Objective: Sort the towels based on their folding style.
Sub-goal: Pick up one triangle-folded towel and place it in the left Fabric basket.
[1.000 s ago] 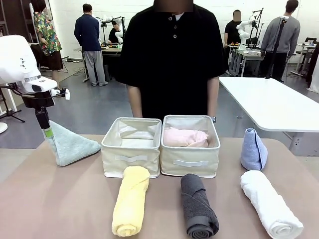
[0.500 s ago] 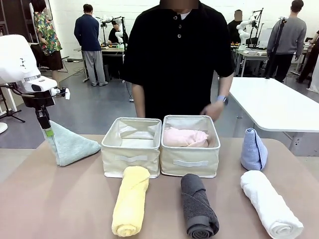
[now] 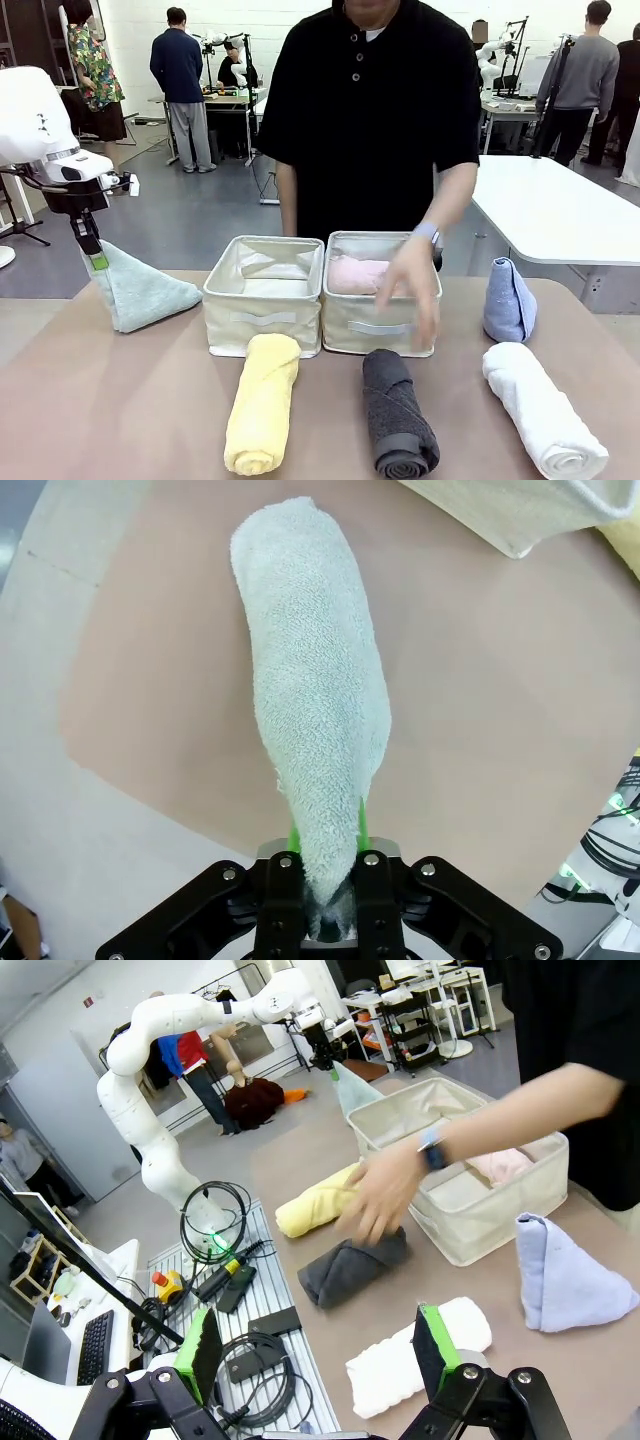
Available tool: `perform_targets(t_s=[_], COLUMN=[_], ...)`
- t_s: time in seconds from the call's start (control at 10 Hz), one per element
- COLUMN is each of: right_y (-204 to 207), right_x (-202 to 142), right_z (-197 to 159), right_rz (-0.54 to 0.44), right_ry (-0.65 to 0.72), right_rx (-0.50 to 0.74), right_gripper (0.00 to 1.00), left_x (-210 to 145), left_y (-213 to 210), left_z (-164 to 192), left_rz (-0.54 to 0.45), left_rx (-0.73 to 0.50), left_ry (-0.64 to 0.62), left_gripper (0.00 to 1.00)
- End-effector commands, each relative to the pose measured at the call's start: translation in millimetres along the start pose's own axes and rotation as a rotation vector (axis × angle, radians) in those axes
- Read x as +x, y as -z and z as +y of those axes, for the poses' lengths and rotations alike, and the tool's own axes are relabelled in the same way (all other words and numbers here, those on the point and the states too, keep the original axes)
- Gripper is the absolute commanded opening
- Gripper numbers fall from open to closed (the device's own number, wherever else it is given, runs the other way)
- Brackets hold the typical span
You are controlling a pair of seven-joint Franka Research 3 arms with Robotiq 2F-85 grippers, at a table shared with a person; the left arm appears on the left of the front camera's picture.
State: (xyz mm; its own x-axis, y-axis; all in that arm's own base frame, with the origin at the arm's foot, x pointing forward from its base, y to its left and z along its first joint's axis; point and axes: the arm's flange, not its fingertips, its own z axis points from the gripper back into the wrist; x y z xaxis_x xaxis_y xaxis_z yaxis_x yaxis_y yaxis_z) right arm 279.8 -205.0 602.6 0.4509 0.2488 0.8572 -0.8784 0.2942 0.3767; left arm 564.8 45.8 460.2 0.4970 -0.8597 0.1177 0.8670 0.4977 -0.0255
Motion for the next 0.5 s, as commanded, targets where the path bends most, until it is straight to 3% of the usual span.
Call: perform_targets(t_s=[0.0,0.2,0.4], right_y=[-2,-2,-2], right_x=[2,2,2], right_z=[-1,-1,-1], right_rz=[-0.021,-0.021,-0.021], right_ry=[-0.018,-0.018,-0.018], right_rx=[0.009,0.009,0.009], right_gripper=[1.0,1.0,1.0], left_x=[-10,-21,-46], left_y=[-10,-53,-153], left_z=[-7,-48,-124], left_rz=[-0.038,-0.085,-0.107], left_rx=[-0.007,-0.102,-0.054], left_ry=[0.033,0.085,0.31], left_gripper=[0.0,0.0,0.0])
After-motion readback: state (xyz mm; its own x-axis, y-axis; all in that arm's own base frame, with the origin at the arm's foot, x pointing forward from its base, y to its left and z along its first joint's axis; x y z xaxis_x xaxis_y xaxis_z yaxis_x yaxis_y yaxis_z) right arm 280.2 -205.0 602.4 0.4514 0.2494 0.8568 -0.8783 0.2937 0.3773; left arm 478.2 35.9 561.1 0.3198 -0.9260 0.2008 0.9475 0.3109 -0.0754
